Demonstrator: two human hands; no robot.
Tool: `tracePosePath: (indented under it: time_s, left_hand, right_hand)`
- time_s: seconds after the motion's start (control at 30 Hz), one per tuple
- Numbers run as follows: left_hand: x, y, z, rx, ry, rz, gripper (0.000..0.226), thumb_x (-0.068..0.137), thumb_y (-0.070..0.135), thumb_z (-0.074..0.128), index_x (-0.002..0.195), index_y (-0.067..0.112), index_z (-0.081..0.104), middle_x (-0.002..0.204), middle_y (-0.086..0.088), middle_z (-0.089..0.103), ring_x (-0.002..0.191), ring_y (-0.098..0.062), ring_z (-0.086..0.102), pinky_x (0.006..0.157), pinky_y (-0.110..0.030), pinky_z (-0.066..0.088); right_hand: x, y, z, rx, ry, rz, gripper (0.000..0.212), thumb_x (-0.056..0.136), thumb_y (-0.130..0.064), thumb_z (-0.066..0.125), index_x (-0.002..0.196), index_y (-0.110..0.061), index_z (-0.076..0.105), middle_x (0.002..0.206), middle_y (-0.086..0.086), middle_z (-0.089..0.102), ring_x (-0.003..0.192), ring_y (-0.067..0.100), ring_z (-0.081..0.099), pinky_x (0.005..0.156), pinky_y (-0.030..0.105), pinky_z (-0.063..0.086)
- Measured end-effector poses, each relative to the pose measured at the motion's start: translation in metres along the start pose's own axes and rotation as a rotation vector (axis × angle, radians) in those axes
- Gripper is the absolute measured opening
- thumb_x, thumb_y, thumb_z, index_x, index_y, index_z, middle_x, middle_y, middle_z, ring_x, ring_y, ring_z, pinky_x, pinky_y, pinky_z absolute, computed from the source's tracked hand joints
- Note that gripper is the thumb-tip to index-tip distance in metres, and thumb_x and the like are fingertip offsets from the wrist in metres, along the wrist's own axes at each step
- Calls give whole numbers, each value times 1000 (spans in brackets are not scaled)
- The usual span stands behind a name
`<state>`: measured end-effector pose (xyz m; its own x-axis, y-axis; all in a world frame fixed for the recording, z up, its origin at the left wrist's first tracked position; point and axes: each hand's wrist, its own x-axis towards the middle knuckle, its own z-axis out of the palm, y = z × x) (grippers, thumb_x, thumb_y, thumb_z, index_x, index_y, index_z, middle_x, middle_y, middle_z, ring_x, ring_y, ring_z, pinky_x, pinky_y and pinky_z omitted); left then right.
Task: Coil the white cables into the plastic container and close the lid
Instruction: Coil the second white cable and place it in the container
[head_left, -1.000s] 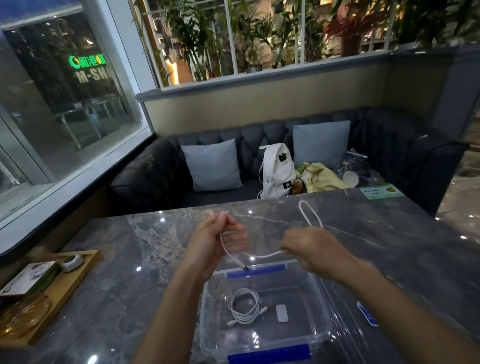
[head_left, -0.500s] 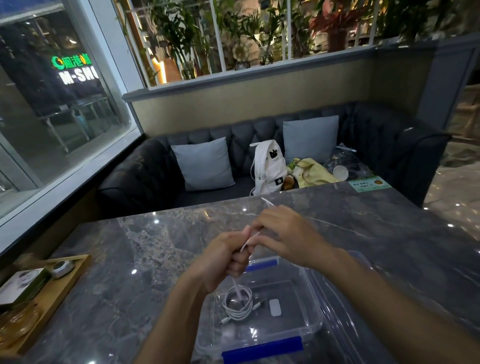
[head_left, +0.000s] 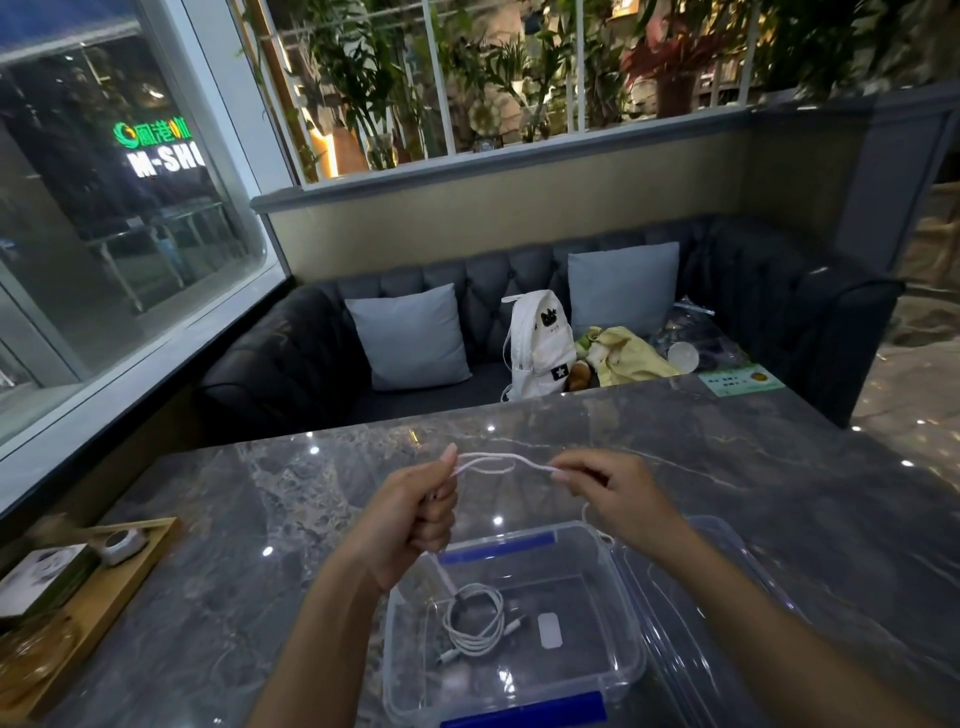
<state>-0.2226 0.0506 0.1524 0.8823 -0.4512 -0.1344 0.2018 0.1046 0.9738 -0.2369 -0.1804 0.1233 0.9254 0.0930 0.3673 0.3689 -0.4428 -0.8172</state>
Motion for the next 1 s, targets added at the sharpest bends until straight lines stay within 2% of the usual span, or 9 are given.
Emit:
tracePosePath:
  time_s: [0.1, 0.23, 0.43, 0.5, 0.57, 0.63, 0.73, 0.9, 1.0]
  left_hand:
    - [-3, 0, -5, -36, 28, 28, 42, 84, 36, 55, 50, 25, 32, 41, 11, 22, 34, -4, 16, 34, -14, 16]
    - [-12, 9, -28, -377, 166, 102, 44, 83, 28, 48, 48, 27, 21, 45, 8, 8, 36, -8, 5, 34, -19, 6]
    - [-12, 6, -35, -431, 260, 136, 45, 82, 30, 47, 40, 24, 31, 47, 6, 7, 38, -9, 3, 36, -20, 5]
    - [-9, 6, -29, -399, 246, 116, 44, 82, 32, 47, 40, 23, 34, 47, 6, 7, 38, -9, 3, 35, -20, 6]
    - [-6, 8, -24, -370, 220, 105, 43, 81, 34, 49, 42, 23, 35, 47, 7, 7, 38, -9, 4, 34, -20, 8]
    - [-3, 11, -21, -349, 198, 95, 42, 81, 35, 50, 43, 23, 35, 47, 7, 8, 38, -9, 5, 33, -19, 9]
    - [2, 17, -15, -327, 155, 85, 41, 82, 36, 51, 46, 22, 36, 47, 7, 9, 38, -9, 6, 34, -18, 10]
    - [8, 25, -4, -274, 34, 65, 41, 84, 36, 49, 47, 23, 38, 35, 12, 23, 35, -8, 8, 32, -17, 13]
    - [9, 29, 0, -291, 17, 63, 42, 85, 37, 48, 46, 23, 40, 40, 10, 15, 36, -8, 7, 33, -18, 12]
  right_hand:
    - [8, 12, -4, -81, 170, 51, 10, 88, -12, 57, 88, -13, 68, 62, -8, 56, 53, 5, 48, 51, 18, 38]
    - [17, 39, -30, -221, 383, 257, 16, 91, -17, 53, 87, -9, 67, 67, 2, 62, 58, 16, 53, 51, 31, 39]
    - [12, 70, -33, -536, 110, 316, 23, 91, -35, 51, 91, -18, 66, 93, 5, 71, 83, 25, 61, 73, 36, 43]
    - [11, 75, -29, -718, -31, 260, 26, 89, -39, 52, 110, -26, 61, 112, -2, 65, 102, 19, 56, 84, 35, 33]
    - [8, 74, -23, -805, -114, 185, 47, 86, -42, 56, 130, -33, 43, 130, -6, 51, 120, 15, 42, 94, 34, 23]
    - [7, 63, -15, -614, -145, 150, 60, 82, -43, 60, 136, -34, 35, 137, -6, 44, 129, 15, 33, 103, 35, 19]
    - [6, 35, -5, -186, -191, 169, 64, 78, -46, 64, 134, -38, 35, 133, -10, 46, 127, 16, 35, 105, 39, 31]
    - [14, -5, 12, 78, -198, 100, 68, 78, -35, 69, 136, -33, 34, 130, -12, 44, 120, 3, 39, 96, 25, 33]
    - [21, -18, 20, 220, -205, 122, 58, 79, -28, 69, 131, -28, 43, 118, -12, 55, 109, -1, 51, 87, 20, 43]
